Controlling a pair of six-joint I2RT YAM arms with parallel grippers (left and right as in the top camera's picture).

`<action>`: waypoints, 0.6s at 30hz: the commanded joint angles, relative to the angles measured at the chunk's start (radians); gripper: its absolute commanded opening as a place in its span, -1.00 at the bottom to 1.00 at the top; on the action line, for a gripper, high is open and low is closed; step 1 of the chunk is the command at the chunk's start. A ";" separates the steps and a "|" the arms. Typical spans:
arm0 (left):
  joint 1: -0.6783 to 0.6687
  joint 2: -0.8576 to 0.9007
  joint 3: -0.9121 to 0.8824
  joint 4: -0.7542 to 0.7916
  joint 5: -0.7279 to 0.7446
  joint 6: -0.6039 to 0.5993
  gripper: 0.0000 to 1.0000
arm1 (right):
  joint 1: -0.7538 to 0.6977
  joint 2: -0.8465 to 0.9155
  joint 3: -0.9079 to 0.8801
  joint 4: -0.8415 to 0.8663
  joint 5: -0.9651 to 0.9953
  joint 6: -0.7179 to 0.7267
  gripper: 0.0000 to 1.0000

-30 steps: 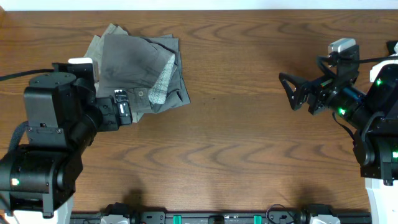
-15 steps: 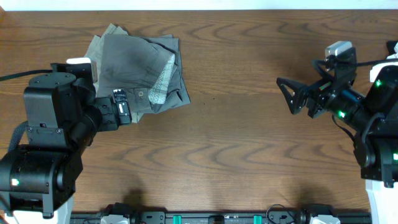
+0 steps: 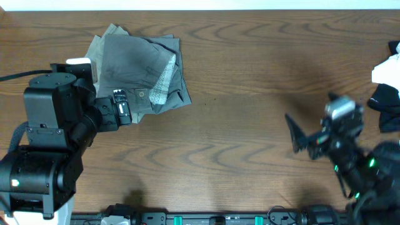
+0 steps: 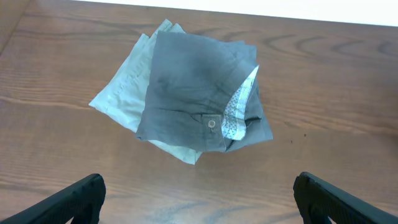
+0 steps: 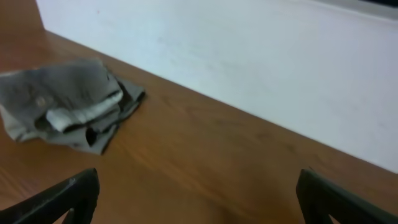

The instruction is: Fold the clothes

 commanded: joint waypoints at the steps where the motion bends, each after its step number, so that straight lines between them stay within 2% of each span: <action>1: -0.003 -0.001 0.000 -0.002 -0.008 -0.010 0.96 | 0.007 -0.129 -0.121 0.011 0.047 -0.021 0.98; 7: -0.003 -0.001 0.000 -0.002 -0.007 -0.010 0.96 | 0.007 -0.383 -0.372 0.107 0.057 -0.016 0.99; 10: -0.003 -0.001 0.000 -0.002 -0.008 -0.010 0.96 | 0.006 -0.487 -0.483 0.137 0.058 0.041 0.98; 18: -0.003 -0.001 0.000 -0.002 -0.008 -0.010 0.96 | 0.003 -0.496 -0.706 0.354 0.054 0.122 0.98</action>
